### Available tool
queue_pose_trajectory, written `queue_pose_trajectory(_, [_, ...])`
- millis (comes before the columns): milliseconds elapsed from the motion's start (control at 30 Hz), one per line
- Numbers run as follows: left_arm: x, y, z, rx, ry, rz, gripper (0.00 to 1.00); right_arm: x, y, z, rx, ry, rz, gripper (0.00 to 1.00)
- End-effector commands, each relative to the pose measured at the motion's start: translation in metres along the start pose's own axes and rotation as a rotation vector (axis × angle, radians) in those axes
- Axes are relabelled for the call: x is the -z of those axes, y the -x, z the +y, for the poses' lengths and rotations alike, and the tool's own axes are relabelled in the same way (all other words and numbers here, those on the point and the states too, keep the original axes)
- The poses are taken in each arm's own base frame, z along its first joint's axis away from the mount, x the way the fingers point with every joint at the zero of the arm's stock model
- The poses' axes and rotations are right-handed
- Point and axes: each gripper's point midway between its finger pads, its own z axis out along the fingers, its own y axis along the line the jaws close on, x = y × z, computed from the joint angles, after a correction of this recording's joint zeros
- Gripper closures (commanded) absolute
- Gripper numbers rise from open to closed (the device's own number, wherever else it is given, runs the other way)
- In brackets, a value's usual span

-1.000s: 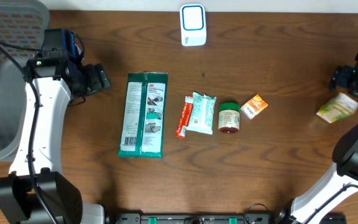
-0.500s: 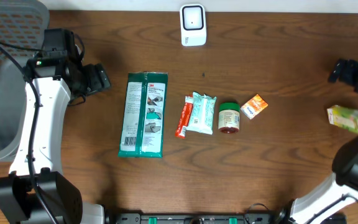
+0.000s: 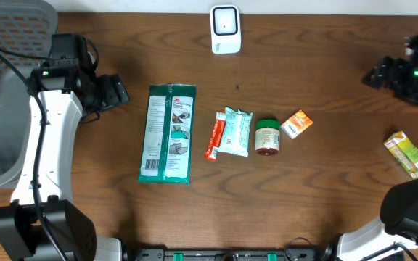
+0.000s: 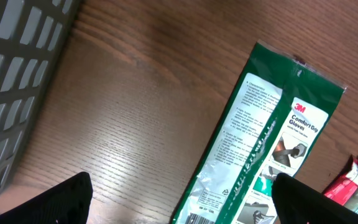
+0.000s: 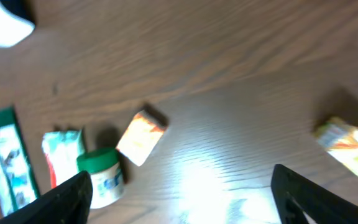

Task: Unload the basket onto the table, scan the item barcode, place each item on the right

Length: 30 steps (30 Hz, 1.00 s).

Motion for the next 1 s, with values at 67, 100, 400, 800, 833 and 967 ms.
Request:
queue_pose_trajectory(67, [-0.001, 0.000, 0.002, -0.001, 0.002, 0.005, 0.07, -0.016, -0.016, 0.050, 0.121, 0.075, 0.068, 0.14])
queue_pose_trajectory(100, [-0.001, 0.000, 0.002, -0.001, 0.002, 0.005, 0.08, -0.021, -0.021, 0.060, 0.145, 0.082, 0.084, 0.13])
queue_pose_trajectory(400, [-0.001, 0.000, 0.002, -0.001, 0.002, 0.005, 0.08, -0.059, -0.056, 0.104, 0.302, 0.055, 0.181, 0.12])
queue_pose_trajectory(800, [-0.001, 0.000, 0.002, -0.001, 0.002, 0.005, 0.07, -0.154, -0.099, 0.079, -0.111, -0.040, 0.206, 0.05])
queue_pose_trajectory(833, [-0.001, 0.000, 0.002, -0.001, 0.002, 0.005, 0.07, -0.158, -0.100, 0.077, -0.136, -0.041, 0.200, 0.09])
queue_pose_trajectory(967, [-0.001, 0.000, 0.002, -0.001, 0.002, 0.005, 0.08, -0.166, -0.097, 0.071, -0.200, -0.042, 0.168, 0.21])
